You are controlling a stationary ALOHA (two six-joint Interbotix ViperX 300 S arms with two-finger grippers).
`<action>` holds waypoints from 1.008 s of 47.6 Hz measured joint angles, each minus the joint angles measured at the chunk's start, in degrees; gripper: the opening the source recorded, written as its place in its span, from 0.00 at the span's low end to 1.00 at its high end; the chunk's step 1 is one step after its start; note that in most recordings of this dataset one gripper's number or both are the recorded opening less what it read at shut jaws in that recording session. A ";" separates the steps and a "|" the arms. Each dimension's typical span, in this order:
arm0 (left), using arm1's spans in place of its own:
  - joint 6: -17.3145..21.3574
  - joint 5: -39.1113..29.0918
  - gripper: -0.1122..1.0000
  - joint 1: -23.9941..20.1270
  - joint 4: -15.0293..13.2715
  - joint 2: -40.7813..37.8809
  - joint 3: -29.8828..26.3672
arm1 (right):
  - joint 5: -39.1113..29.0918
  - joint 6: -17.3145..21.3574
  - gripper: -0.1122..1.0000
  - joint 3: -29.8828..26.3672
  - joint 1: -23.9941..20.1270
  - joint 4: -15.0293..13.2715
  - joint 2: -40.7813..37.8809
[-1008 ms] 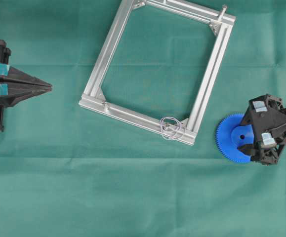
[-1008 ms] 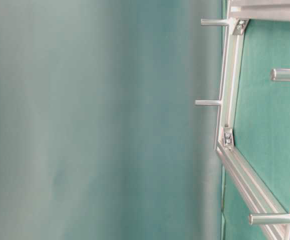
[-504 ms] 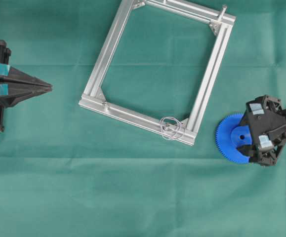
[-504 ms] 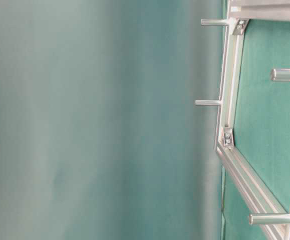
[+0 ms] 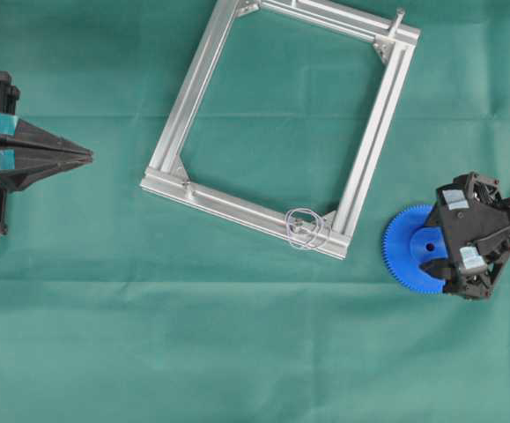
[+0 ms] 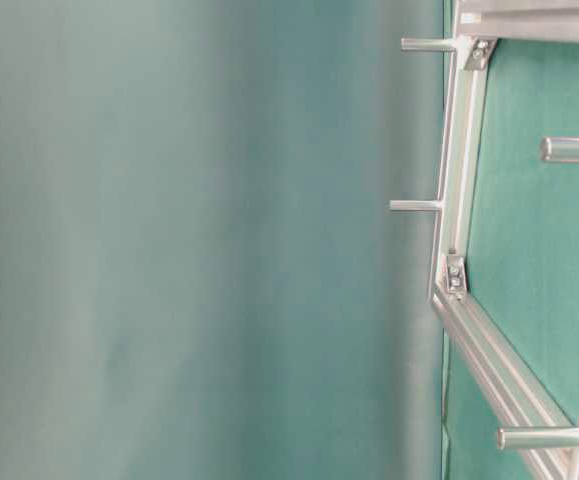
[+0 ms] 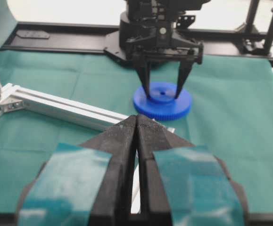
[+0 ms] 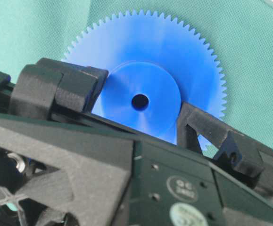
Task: Find the location of the shaft and insert the gear.
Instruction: 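Close the right gripper on the blue gear hub and lift it, then carry the blue gear left toward the frame's lower shaft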
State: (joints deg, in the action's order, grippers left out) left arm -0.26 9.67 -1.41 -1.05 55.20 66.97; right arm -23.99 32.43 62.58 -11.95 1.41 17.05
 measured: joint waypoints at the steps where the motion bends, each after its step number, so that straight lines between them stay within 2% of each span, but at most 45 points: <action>1: 0.00 0.00 0.11 0.00 -0.09 0.09 0.00 | -0.09 0.00 0.73 0.00 0.09 0.00 0.09; 25: 0.00 0.00 0.11 0.00 -0.09 0.00 -0.09 | -1.32 0.18 0.72 -0.09 -0.35 0.00 1.14; 38: 0.00 0.00 0.11 0.09 -0.09 0.00 0.00 | -8.35 0.44 0.72 -2.72 -0.70 -0.26 4.66; 48: 0.00 -0.09 0.11 0.00 -0.09 0.00 0.00 | -14.59 0.70 0.72 -6.15 -0.70 -1.49 7.12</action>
State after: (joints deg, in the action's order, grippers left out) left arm -0.26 9.58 -1.41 -1.14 55.20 66.97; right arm -38.58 33.13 56.43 -12.66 -0.09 24.17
